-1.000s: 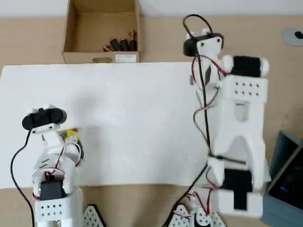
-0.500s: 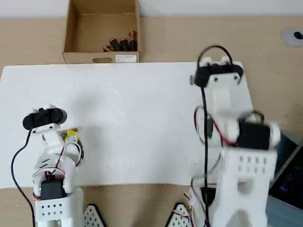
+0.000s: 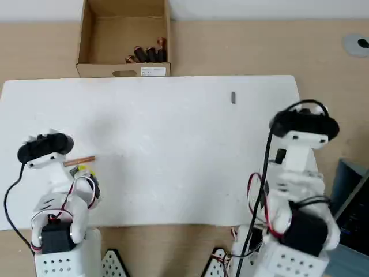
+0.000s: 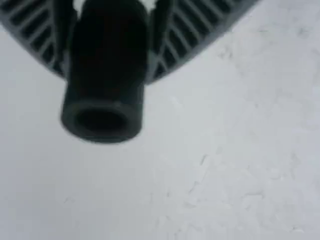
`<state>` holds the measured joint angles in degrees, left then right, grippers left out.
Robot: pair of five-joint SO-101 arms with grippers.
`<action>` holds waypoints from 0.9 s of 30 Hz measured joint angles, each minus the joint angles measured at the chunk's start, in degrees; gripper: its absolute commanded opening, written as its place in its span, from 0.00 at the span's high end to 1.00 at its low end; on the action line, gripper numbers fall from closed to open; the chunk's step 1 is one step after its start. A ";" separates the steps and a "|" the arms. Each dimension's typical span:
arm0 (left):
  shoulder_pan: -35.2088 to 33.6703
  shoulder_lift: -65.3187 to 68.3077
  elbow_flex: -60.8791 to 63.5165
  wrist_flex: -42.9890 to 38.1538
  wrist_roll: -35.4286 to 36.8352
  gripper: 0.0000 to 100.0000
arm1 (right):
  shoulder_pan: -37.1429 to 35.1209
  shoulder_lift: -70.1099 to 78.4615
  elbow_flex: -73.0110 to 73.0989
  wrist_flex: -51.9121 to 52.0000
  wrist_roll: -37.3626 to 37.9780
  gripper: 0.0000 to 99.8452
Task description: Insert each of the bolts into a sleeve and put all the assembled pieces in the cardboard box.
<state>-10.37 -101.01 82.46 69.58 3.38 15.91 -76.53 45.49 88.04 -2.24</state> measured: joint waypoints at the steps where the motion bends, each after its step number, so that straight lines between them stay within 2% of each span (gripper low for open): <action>1: 0.00 1.41 -1.05 0.00 0.70 1.00 | 0.00 -1.14 0.79 -0.35 0.00 0.99; 7: 0.00 20.31 -15.12 1.23 10.02 1.00 | 0.18 -7.56 5.27 -1.76 0.00 0.99; 18: 0.00 63.82 -52.13 18.90 29.36 1.00 | 0.18 -17.05 10.81 -2.20 0.00 0.99; 22: 0.00 73.67 -63.21 24.70 36.22 1.00 | 0.18 -20.04 11.78 -2.20 0.00 0.99; 27: -1.67 81.67 -68.31 26.55 43.25 1.00 | 0.18 -23.38 12.48 -2.20 0.00 0.99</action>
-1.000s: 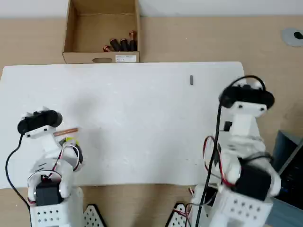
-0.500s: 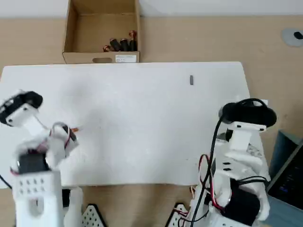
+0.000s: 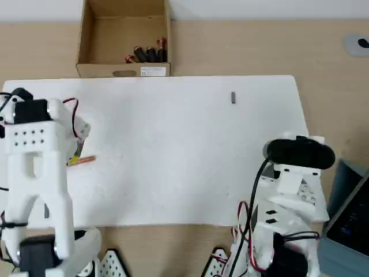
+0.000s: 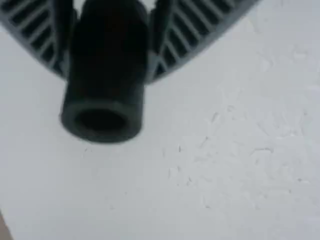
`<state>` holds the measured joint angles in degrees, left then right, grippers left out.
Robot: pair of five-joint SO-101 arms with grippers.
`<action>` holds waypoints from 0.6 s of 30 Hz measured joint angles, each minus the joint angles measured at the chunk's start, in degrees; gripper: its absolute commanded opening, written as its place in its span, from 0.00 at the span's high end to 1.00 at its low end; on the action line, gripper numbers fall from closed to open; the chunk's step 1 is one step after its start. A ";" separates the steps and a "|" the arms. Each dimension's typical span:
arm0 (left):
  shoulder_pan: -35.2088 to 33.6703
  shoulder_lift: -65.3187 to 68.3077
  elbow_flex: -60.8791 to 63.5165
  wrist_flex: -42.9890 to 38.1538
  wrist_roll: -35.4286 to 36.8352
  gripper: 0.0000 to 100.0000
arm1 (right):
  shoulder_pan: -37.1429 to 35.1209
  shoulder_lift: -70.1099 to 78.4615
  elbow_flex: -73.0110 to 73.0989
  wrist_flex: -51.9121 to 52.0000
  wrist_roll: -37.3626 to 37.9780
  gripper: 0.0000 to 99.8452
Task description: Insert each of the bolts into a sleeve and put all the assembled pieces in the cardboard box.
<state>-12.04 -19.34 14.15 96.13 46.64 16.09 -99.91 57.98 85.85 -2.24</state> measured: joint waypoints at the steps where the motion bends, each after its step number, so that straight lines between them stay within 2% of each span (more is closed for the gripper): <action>1: -0.70 1.05 -0.09 0.00 1.14 1.00 | 0.00 -0.62 0.00 0.00 0.00 0.99; 6: -2.64 4.92 -0.18 0.00 3.34 0.99 | 0.18 -1.41 0.00 0.00 0.00 0.99; 12: -5.01 9.58 -0.18 -0.09 3.52 0.87 | 0.18 -1.41 0.00 0.00 0.00 0.99; 18: -5.89 15.65 -0.18 -0.35 3.52 0.86 | 0.18 -1.41 0.00 0.00 0.00 0.99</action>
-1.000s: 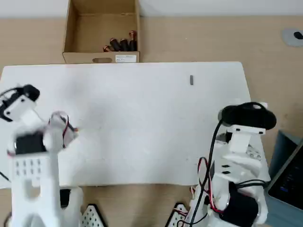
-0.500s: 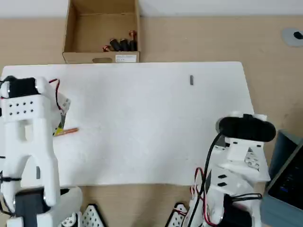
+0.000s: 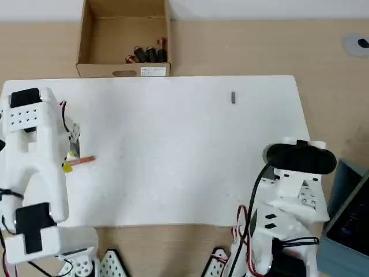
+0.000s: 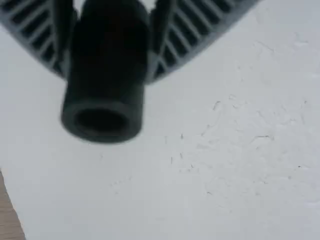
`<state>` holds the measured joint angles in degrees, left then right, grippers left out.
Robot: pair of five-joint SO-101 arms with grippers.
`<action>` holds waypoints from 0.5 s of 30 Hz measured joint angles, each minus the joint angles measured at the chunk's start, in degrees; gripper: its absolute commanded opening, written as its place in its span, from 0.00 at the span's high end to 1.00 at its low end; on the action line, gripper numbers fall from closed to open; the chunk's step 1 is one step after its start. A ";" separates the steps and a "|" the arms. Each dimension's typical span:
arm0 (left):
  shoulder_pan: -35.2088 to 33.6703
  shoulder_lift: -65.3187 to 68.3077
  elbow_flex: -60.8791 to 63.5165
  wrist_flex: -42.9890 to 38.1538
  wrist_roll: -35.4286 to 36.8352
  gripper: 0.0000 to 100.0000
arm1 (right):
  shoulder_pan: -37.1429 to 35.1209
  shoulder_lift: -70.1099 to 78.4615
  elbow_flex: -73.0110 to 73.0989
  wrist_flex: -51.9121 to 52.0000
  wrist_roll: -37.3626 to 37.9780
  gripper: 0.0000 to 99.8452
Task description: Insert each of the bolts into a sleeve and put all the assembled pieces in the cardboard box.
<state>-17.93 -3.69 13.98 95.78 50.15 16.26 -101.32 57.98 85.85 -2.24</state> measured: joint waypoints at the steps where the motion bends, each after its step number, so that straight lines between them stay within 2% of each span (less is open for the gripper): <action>1: -0.26 0.79 0.00 -0.79 0.00 0.86 | 0.00 0.00 0.00 0.00 0.00 0.99; 6: -3.08 4.04 0.00 -5.36 0.00 0.86 | 0.00 0.00 0.26 0.00 0.00 0.99; 15: -3.87 9.93 0.00 -8.26 0.00 0.86 | 0.00 -0.09 0.35 0.00 0.00 0.99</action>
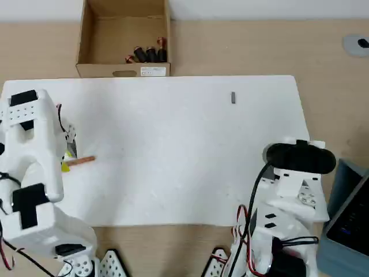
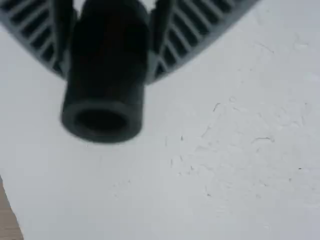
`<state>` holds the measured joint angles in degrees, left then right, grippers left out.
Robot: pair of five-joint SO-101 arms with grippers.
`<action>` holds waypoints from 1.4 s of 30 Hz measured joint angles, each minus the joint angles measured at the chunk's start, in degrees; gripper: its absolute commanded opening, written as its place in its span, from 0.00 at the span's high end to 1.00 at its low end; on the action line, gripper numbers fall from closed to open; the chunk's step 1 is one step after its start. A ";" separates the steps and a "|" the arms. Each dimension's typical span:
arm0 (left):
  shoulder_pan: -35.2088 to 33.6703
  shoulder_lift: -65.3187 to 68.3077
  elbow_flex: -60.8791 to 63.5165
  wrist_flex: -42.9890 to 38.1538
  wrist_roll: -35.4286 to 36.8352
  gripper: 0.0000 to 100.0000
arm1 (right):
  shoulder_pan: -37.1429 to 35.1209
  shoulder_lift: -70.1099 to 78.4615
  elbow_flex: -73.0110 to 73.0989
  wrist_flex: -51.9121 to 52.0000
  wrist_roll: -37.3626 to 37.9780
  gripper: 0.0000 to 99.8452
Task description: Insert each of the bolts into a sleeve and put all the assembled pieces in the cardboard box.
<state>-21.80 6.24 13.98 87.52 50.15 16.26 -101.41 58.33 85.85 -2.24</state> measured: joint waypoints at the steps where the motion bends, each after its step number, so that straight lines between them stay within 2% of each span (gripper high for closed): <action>1: -0.44 0.79 0.00 -0.53 0.00 0.86 | 0.00 0.00 0.00 0.00 0.00 0.99; 7: -3.60 5.19 0.00 -3.78 0.00 0.86 | 0.00 0.00 0.00 0.00 0.00 0.99; 12: -3.69 7.74 -0.79 -4.13 0.00 0.87 | 0.00 0.00 0.00 0.00 0.00 0.99; 17: -3.69 9.67 -1.05 -6.59 0.18 1.00 | 0.00 0.00 0.00 0.00 0.00 0.99; 29: -3.52 11.96 -2.90 -8.26 0.26 1.00 | 0.00 0.00 0.00 -0.88 0.00 0.99; 36: -1.49 14.77 -11.52 -0.70 -2.73 1.00 | 0.00 0.00 0.00 -2.90 0.00 0.99; 39: 1.14 14.59 -17.49 4.57 -4.48 1.00 | 0.00 0.00 0.00 -2.90 0.00 0.99; 42: 4.13 12.31 -21.89 6.59 -6.15 1.00 | 0.00 0.00 0.00 -2.90 0.00 0.99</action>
<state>-17.67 18.55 -7.91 94.11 44.00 16.26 -101.41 58.33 82.95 -2.24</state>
